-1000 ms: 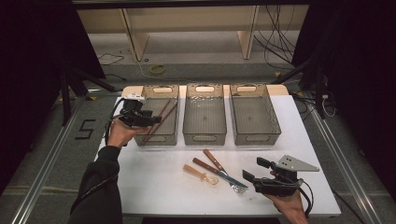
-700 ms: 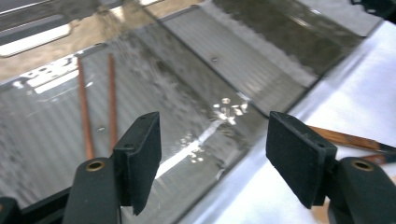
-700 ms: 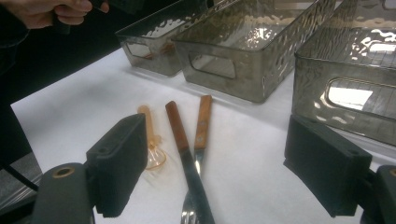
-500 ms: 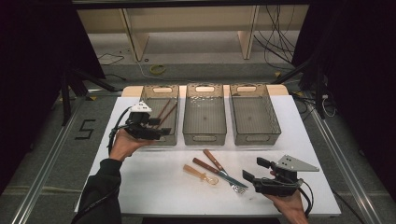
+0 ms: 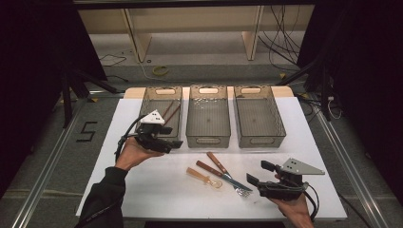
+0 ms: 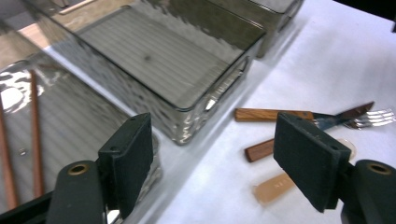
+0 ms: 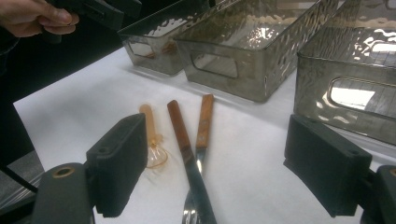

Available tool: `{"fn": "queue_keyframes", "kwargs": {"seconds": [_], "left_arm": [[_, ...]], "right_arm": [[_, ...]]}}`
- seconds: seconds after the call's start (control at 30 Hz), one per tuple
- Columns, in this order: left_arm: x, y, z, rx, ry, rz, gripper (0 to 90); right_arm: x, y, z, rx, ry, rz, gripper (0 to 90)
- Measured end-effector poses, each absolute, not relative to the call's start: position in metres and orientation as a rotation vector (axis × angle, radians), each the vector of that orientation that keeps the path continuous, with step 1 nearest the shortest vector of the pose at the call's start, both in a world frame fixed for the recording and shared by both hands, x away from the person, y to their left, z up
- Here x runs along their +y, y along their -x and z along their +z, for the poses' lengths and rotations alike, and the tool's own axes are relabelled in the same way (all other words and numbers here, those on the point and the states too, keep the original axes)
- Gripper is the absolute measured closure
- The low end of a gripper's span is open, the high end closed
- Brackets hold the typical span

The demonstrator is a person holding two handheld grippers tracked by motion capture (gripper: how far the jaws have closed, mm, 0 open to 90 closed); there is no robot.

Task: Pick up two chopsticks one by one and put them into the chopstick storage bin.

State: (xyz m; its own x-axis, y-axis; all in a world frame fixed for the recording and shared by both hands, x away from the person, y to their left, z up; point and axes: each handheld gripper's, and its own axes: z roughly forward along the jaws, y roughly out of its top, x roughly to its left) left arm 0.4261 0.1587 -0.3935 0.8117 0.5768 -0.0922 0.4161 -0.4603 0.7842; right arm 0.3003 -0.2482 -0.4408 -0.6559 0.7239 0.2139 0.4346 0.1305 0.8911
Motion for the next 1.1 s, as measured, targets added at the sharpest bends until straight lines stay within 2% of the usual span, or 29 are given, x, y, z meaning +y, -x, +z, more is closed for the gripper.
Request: {"fn": "queue_keyframes", "kwargs": {"seconds": [0.5,1.1], "left_arm": [[0.126,-0.410,-0.402,0.574,-2.266,0.170,25.0],[0.103,-0.403,-0.420,0.494,-2.375,0.128,23.0]], "right_arm": [[-0.251,-0.301,-0.442,2.140,-1.147,1.535,22.4],[-0.251,-0.300,-0.442,2.140,-1.145,1.531,22.3]]}}
